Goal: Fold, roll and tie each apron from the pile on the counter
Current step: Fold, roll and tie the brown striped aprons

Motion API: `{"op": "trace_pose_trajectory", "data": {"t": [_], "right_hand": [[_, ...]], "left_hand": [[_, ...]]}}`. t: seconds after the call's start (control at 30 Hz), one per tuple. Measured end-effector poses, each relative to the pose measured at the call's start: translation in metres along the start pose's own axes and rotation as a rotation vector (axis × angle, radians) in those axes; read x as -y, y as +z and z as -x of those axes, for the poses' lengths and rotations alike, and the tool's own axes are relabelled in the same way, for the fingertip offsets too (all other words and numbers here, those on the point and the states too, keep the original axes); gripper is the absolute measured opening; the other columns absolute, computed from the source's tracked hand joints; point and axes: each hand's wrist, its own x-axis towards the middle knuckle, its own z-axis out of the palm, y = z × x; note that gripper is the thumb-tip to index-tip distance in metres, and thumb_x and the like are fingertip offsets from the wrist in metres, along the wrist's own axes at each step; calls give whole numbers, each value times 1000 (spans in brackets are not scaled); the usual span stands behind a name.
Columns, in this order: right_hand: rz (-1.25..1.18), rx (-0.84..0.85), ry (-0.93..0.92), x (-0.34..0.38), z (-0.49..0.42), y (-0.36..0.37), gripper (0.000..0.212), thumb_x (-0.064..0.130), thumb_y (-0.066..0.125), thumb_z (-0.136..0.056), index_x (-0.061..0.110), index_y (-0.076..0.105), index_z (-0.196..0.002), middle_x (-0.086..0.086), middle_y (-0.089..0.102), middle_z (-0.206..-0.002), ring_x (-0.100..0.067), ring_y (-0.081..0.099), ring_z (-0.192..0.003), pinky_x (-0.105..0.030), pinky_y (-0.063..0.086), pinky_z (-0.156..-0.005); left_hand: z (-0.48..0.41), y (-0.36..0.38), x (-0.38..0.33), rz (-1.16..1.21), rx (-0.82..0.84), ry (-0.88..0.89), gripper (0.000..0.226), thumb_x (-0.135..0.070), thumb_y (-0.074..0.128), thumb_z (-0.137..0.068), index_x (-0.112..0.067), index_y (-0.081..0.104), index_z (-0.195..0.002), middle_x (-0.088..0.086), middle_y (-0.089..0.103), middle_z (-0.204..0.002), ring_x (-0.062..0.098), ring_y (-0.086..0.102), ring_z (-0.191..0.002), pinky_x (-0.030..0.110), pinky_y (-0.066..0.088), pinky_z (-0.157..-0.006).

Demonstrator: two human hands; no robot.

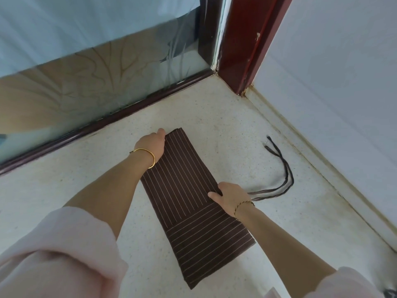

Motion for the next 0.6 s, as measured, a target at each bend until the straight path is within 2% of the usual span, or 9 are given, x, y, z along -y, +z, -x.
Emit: {"op": "trace_pose_trajectory", "data": {"t": [0.13, 0.2, 0.27, 0.33, 0.4, 0.47, 0.53, 0.6], "right_hand": [[44, -26, 25, 3, -4, 1, 38, 54, 34, -96, 17, 47, -97, 2, 54, -88, -15, 54, -80, -28, 49, -78], [57, -38, 42, 4, -5, 2, 38, 55, 34, -95, 18, 45, -94, 1, 54, -87, -15, 56, -80, -28, 50, -79], [74, -46, 48, 5, -7, 3, 39, 54, 35, -95, 18, 49, -96, 0, 57, -90, -17, 60, -84, -28, 51, -80], [103, -49, 53, 7, -9, 3, 43, 53, 35, -95, 16, 54, -103, -2, 61, -95, -19, 62, -89, -29, 51, -81], [138, -56, 57, 7, -12, 4, 44, 52, 36, -96, 15, 56, -106, -2, 63, -98, -20, 63, -90, -29, 51, -81], [153, -61, 60, 7, -13, 6, 44, 52, 36, -96, 15, 57, -105, -3, 64, -98, -20, 63, -90, -29, 51, -80], [154, -63, 59, 8, -14, 6, 44, 52, 36, -96, 14, 57, -105, -3, 64, -98, -20, 63, -90, -29, 51, -80], [125, -64, 46, 8, -12, 5, 43, 51, 36, -96, 14, 56, -106, -4, 64, -100, -20, 62, -91, -30, 51, -80]], "left_hand": [[-2, 1, -1, 18, -27, -66, 32, -8, 42, -95, -5, 35, -125, 7, 49, -73, 18, 50, -61, 30, 43, -57], [-3, 4, -4, 9, -40, -85, 30, -11, 43, -95, -4, 36, -124, 8, 50, -76, 19, 51, -66, 31, 44, -60], [-1, 6, -10, -34, -55, -107, 29, -12, 43, -95, -3, 38, -122, 13, 54, -90, 24, 53, -77, 33, 45, -67], [4, 7, -14, -153, -139, -108, 32, -10, 45, -92, -2, 38, -122, 17, 52, -108, 30, 52, -95, 39, 43, -83], [13, 11, -18, -263, -288, -23, 35, -9, 48, -88, -3, 40, -121, 16, 47, -115, 31, 46, -105, 42, 38, -94], [26, 23, -27, -232, -367, 114, 34, -8, 47, -86, -3, 45, -119, 16, 47, -118, 31, 47, -106, 42, 40, -95], [42, 37, -40, -116, -315, 133, 35, -15, 43, -92, -5, 45, -125, 16, 44, -129, 31, 47, -113, 42, 41, -96], [51, 50, -52, -63, -209, 49, 46, -33, 35, -98, -12, 34, -139, 13, 31, -145, 31, 37, -127, 44, 35, -101]]}}
